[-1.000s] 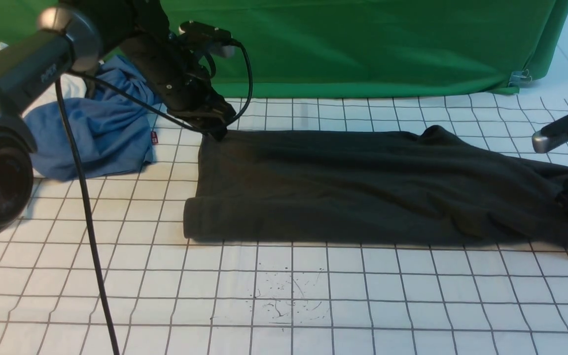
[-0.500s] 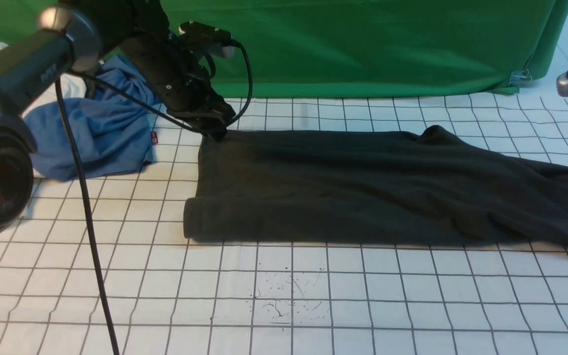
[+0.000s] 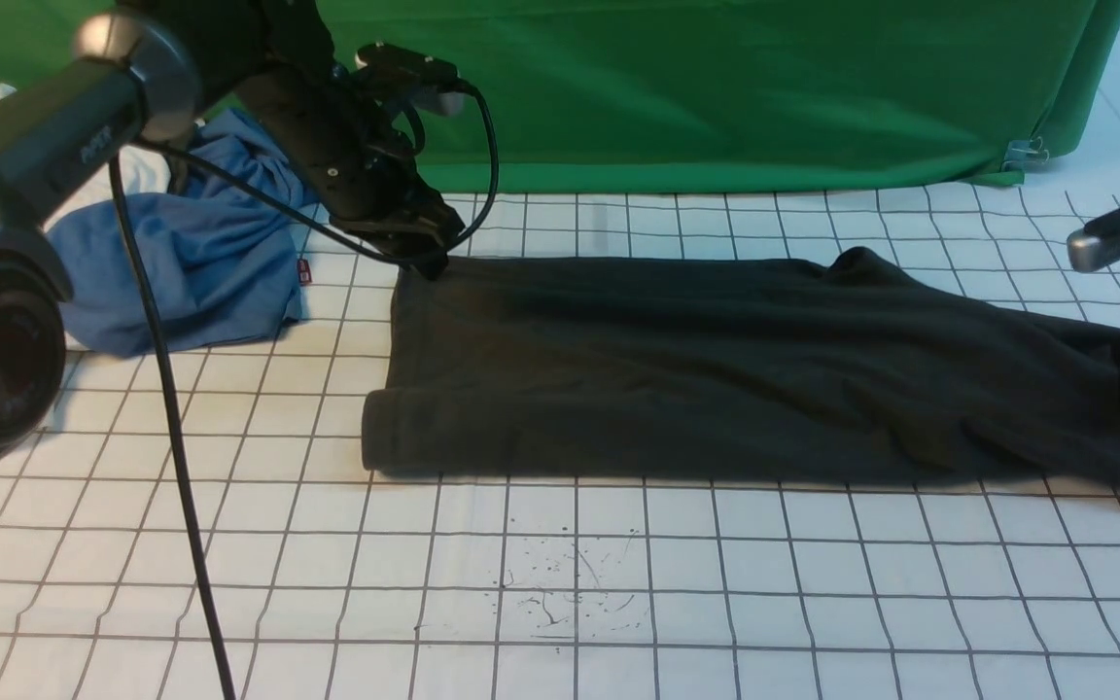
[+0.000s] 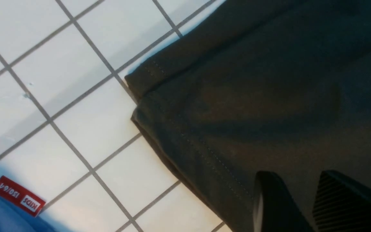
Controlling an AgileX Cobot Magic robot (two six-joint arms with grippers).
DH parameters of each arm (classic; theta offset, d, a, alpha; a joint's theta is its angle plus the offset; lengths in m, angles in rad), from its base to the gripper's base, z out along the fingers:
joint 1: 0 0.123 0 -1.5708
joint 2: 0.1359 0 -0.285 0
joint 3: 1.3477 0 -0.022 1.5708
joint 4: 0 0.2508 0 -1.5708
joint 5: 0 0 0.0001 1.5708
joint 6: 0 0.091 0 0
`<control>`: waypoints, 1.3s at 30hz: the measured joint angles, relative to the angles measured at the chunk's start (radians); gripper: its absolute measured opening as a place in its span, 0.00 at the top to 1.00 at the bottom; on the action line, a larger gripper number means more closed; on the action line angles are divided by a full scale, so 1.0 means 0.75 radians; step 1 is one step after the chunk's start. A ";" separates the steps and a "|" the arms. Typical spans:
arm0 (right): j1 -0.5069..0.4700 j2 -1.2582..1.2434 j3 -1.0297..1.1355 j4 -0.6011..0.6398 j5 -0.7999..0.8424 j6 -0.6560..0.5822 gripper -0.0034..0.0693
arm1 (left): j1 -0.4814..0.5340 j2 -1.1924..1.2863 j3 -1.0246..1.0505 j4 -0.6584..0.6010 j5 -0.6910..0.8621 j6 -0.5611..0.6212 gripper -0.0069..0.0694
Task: Fold a long-sleeved shirt over a white checkered tablecloth.
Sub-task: 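Pull the folded dark garment lengthwise by its ends to straighten it flat on the table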
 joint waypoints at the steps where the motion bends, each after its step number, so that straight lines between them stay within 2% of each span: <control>1: 0.000 0.011 0.000 0.001 -0.007 -0.003 0.20 | 0.000 0.000 0.000 0.000 0.000 0.000 0.71; 3: 0.000 0.022 0.000 0.012 -0.007 -0.019 0.31 | 0.000 0.000 0.000 0.000 0.000 0.000 0.71; 4: 0.001 0.022 -0.001 0.013 -0.010 -0.028 0.40 | 0.000 0.000 0.000 0.000 0.000 0.000 0.71; 7: 0.001 0.023 -0.001 0.013 -0.015 -0.040 0.59 | 0.000 0.000 0.000 0.000 0.000 0.000 0.71; 9: 0.001 0.023 -0.001 0.012 -0.021 -0.050 0.78 | 0.000 0.000 0.000 0.000 0.000 0.000 0.71; 11: 0.001 0.026 -0.001 0.010 -0.021 -0.055 0.89 | 0.000 0.000 0.000 0.000 0.000 0.000 0.71; 24: 0.001 -0.015 -0.175 -0.005 -0.055 -0.059 0.91 | 0.000 0.000 0.000 0.000 0.003 0.000 0.71; 28: 0.000 -0.004 -0.187 -0.005 -0.098 -0.059 0.89 | 0.000 0.000 0.000 0.000 0.009 0.000 0.71; 31: 0.000 0.022 -0.187 -0.007 -0.139 -0.029 0.82 | 0.000 0.000 0.000 0.000 0.015 0.000 0.71; 33: 0.000 0.034 -0.188 -0.013 -0.174 0.014 0.70 | 0.000 0.000 0.000 0.000 0.015 0.000 0.71; 36: 0.000 0.038 -0.206 -0.037 -0.185 0.120 0.41 | 0.000 0.000 0.000 0.000 0.015 0.000 0.71; 39: 0.000 0.037 -0.251 -0.073 -0.132 0.240 0.18 | 0.000 0.000 0.000 0.000 0.019 0.000 0.71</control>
